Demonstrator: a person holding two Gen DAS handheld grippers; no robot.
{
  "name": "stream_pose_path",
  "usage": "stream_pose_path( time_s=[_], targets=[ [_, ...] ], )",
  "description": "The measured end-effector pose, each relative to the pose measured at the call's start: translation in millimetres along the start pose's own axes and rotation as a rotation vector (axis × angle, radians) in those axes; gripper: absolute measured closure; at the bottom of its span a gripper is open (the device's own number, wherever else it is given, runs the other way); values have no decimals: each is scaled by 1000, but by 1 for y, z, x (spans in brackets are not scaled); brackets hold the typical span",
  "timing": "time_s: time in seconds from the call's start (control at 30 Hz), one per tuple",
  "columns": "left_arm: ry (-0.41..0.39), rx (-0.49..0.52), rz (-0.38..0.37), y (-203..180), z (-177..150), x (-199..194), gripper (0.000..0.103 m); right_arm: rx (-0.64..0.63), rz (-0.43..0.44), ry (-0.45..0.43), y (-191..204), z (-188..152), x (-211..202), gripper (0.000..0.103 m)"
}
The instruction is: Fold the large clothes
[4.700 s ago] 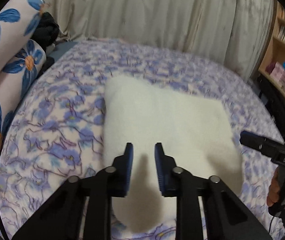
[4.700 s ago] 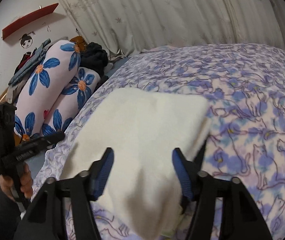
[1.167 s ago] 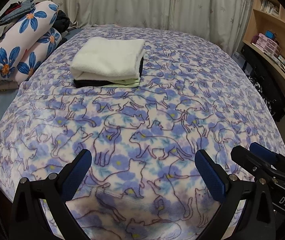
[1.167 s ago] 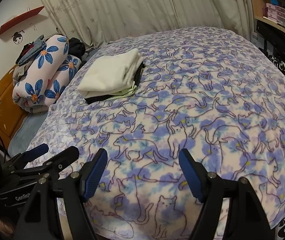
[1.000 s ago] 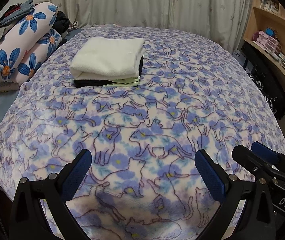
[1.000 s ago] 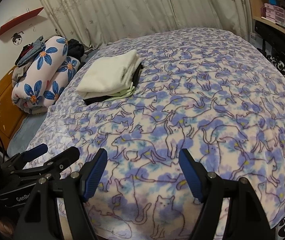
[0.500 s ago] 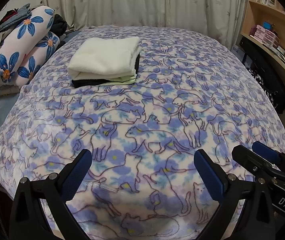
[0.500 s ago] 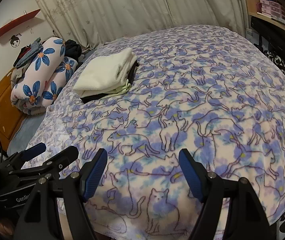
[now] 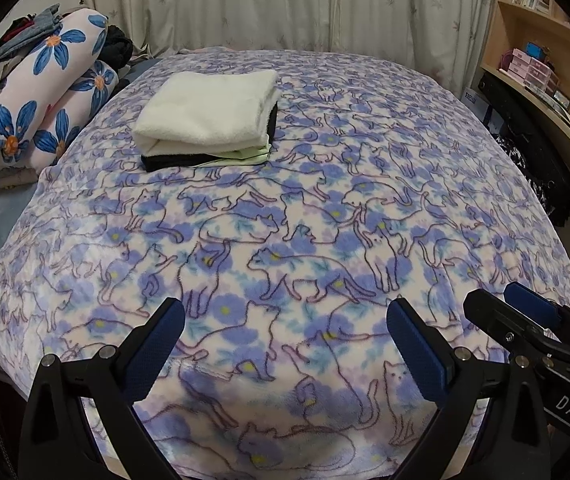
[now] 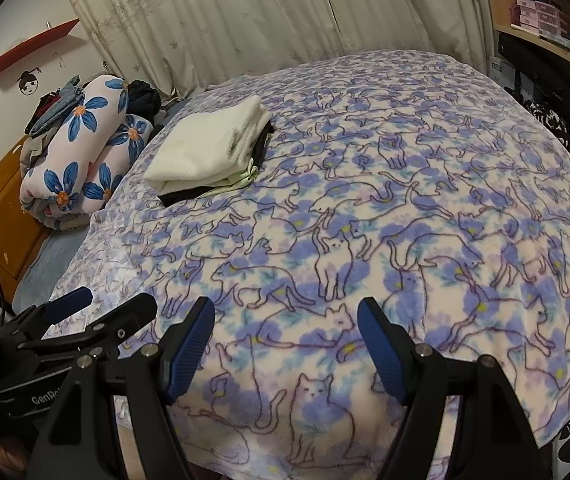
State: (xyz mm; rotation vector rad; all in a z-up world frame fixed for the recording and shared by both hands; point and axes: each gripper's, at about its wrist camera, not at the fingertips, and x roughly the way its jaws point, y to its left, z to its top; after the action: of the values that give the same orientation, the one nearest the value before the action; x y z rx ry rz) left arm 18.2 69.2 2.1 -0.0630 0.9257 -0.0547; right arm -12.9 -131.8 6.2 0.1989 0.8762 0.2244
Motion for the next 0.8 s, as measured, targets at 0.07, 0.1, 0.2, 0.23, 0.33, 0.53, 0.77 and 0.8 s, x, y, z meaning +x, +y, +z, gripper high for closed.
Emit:
stream_pose_path(
  time_s=[0.07,0.1,0.2,0.23,0.33,0.53,0.77,0.8],
  targets=[
    [0,0,0,0,0,0,3,-2,0,-1,0,0,0,29],
    [0,0,0,0,0,0,4,-2,0,-1,0,0,0,29],
    [0,0,2,-1,1,1,4,-2,0,0,0,0,1,29],
    [0,1,2,-1,1,1,4,-2,0,1,0,0,1,29],
    [0,0,2,-1,1,1,4,-1,-2,-1,0,-1,1,29],
    [2,1,2,-1,-2,1,5,0,-2,2,0,-1,1,29],
    [2,2,3,-1,-1,1,6,-1,-3,3,1,-1,2,29],
    [3,3,1,-1,-1,1,7,-1,-3,4,0,-1,2,29]
  ],
)
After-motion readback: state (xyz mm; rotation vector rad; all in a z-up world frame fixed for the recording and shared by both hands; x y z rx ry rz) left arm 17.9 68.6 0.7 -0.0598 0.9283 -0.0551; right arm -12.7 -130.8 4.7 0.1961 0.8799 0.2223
